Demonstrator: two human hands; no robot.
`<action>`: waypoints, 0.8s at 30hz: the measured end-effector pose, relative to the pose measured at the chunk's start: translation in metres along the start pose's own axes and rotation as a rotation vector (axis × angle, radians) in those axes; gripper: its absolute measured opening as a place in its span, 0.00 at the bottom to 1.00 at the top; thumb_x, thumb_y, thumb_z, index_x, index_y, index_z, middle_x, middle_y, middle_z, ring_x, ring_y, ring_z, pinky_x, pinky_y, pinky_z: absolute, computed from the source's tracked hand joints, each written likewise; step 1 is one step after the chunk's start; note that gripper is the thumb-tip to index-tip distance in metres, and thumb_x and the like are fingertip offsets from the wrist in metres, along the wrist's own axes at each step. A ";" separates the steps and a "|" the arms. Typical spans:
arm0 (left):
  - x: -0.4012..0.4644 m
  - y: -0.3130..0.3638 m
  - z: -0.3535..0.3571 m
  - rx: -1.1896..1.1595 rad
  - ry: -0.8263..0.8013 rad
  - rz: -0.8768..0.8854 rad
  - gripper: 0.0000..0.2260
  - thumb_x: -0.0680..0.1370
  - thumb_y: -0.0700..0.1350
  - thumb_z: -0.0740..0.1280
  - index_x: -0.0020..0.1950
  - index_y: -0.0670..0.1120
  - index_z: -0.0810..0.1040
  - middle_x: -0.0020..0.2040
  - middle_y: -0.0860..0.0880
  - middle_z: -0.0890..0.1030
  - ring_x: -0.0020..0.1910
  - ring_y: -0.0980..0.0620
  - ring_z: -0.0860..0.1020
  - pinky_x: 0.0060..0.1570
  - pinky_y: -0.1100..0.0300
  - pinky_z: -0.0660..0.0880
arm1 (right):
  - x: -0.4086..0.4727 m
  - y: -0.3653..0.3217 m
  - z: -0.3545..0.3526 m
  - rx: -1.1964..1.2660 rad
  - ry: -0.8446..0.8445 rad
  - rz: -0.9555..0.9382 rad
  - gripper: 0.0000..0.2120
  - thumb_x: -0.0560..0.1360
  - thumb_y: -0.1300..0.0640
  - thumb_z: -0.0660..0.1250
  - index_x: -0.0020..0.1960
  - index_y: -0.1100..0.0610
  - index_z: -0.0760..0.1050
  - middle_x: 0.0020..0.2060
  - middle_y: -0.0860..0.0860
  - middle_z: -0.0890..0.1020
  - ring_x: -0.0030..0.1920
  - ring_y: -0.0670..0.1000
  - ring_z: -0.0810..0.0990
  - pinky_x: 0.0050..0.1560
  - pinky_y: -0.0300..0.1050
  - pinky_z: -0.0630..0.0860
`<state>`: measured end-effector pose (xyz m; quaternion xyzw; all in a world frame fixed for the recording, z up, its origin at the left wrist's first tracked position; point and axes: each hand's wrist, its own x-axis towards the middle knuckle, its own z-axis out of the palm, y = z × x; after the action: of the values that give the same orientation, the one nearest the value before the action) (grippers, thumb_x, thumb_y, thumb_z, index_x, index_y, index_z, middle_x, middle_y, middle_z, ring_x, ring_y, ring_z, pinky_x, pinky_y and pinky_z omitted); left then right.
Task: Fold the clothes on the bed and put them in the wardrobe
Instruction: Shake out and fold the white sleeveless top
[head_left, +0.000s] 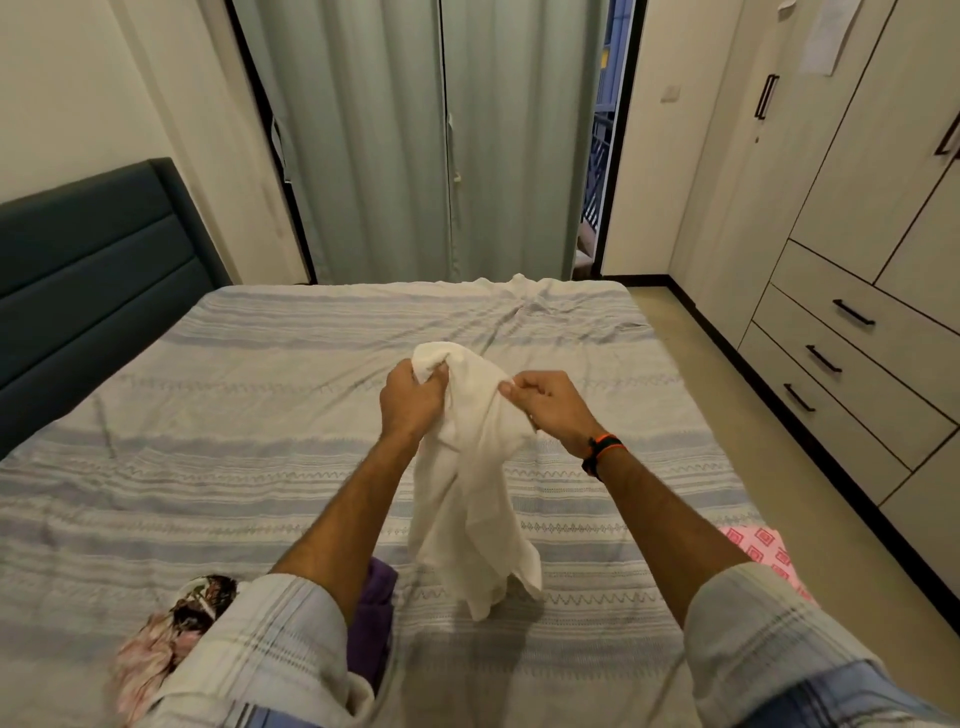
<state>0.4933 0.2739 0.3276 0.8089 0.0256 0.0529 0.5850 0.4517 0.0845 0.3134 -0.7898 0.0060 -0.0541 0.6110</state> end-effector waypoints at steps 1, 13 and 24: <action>0.000 -0.001 0.000 0.075 0.003 -0.009 0.20 0.75 0.55 0.71 0.61 0.45 0.76 0.56 0.48 0.80 0.55 0.46 0.79 0.57 0.46 0.77 | 0.001 -0.005 0.001 0.084 0.021 0.004 0.21 0.76 0.48 0.69 0.42 0.68 0.75 0.34 0.56 0.74 0.36 0.54 0.71 0.37 0.49 0.69; -0.029 0.016 0.005 0.118 -0.301 0.192 0.34 0.61 0.50 0.83 0.60 0.48 0.69 0.55 0.54 0.76 0.49 0.55 0.79 0.45 0.59 0.80 | 0.013 -0.029 0.023 0.451 0.072 0.084 0.07 0.80 0.61 0.65 0.45 0.62 0.78 0.38 0.55 0.83 0.39 0.51 0.81 0.43 0.47 0.81; -0.015 -0.002 0.003 -0.015 -0.196 0.100 0.09 0.68 0.49 0.79 0.42 0.45 0.85 0.36 0.49 0.85 0.37 0.51 0.83 0.41 0.55 0.79 | 0.008 -0.023 0.014 0.565 0.044 0.126 0.15 0.72 0.67 0.73 0.58 0.63 0.76 0.50 0.61 0.83 0.50 0.55 0.84 0.50 0.44 0.82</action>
<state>0.4792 0.2703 0.3235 0.8061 -0.0725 0.0025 0.5873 0.4594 0.1035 0.3323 -0.5848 0.0530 -0.0325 0.8088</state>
